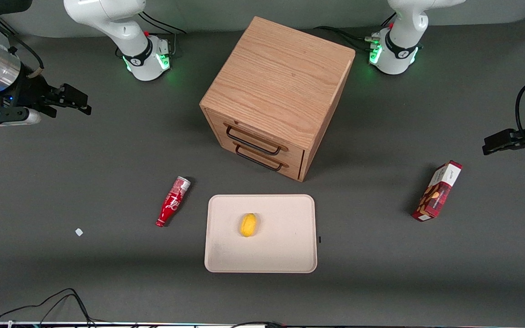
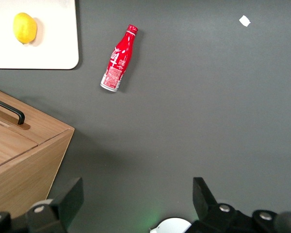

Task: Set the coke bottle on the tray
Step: 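Move the right gripper down toward the red Coca-Cola bottle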

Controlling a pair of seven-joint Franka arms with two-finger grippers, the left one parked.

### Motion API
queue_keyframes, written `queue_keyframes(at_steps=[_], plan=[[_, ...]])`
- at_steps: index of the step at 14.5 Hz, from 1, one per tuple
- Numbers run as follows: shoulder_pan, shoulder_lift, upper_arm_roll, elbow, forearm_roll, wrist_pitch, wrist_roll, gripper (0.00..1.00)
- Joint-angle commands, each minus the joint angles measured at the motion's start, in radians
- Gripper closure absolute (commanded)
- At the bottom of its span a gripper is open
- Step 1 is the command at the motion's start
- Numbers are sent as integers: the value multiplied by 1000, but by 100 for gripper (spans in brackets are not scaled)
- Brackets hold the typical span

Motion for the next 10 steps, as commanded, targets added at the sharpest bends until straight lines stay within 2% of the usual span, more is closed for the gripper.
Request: queue_keyframes(at_steps=[1,3,10], plan=[[-10,11,5,26,-17,-46,15,0],[-45,28,17,43,-14,-50,12,0],[-40,151,16,153,-9,-61,0,0]])
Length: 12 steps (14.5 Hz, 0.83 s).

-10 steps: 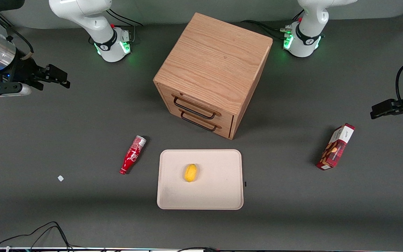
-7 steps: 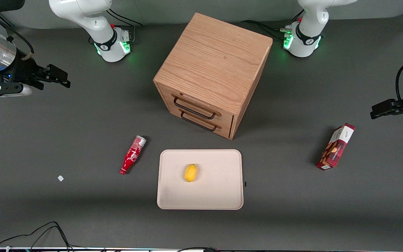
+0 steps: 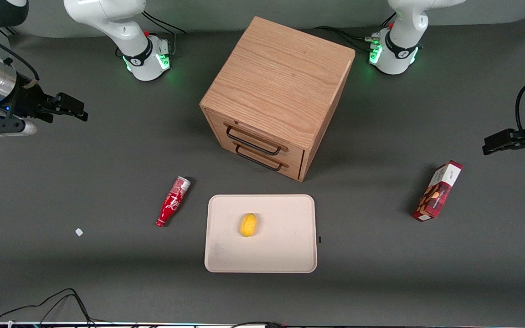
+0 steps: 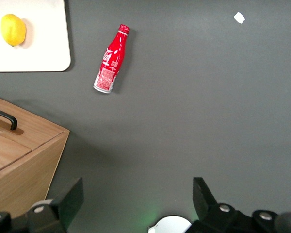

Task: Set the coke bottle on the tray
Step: 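Move the right gripper down toward the red Coca-Cola bottle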

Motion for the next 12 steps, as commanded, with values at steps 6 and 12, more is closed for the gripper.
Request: queue_keyframes(at_steps=[6,12], plan=[[36,183,28,142,-7,-30,98,0],[88,318,55,214,-13,-12,208,0]])
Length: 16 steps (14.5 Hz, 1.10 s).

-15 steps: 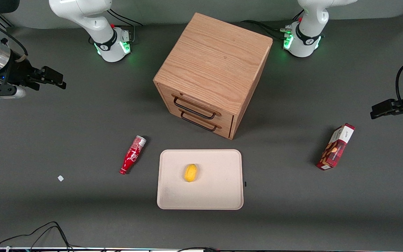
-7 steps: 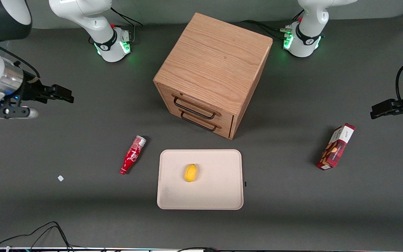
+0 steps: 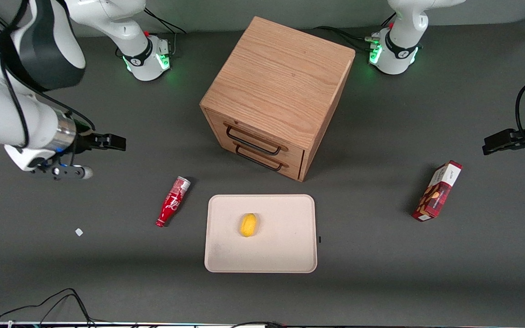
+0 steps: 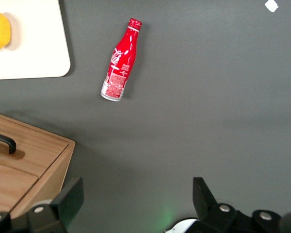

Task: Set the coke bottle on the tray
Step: 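Move the right gripper down toward the red Coca-Cola bottle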

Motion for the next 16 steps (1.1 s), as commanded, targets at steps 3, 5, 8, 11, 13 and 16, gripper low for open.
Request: queue_keyframes(at_steps=[3,5,8,11,13,16], plan=[[38,104,0,45,-15,85,139,0],[50,118,3,10,-12,148,196,0],[58,124,6,-83,-9,277,294,0],[58,130,20,-178,-5,438,372,0],[58,156,24,-220,-5,528,430,0],[63,205,43,-281,-15,685,516,0]])
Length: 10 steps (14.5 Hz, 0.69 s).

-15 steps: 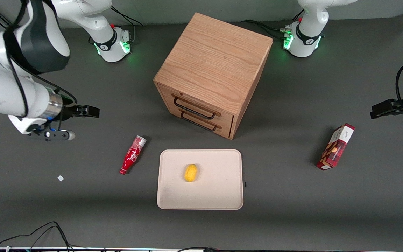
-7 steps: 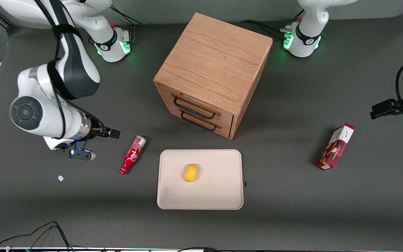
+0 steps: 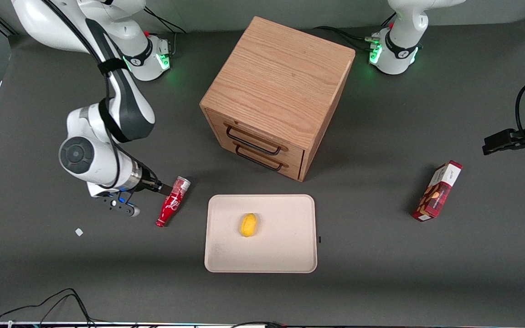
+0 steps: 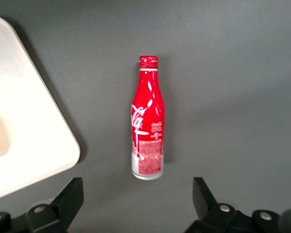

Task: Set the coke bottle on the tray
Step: 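Move the right gripper down toward the red Coca-Cola bottle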

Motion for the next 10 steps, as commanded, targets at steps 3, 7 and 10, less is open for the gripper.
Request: queue_keyframes(at_steps=[3,7,10], plan=[[14,64,6,-73,-16,187,79,0],[14,104,6,-104,-18,273,85,0],[15,153,3,-104,-24,335,84,0]])
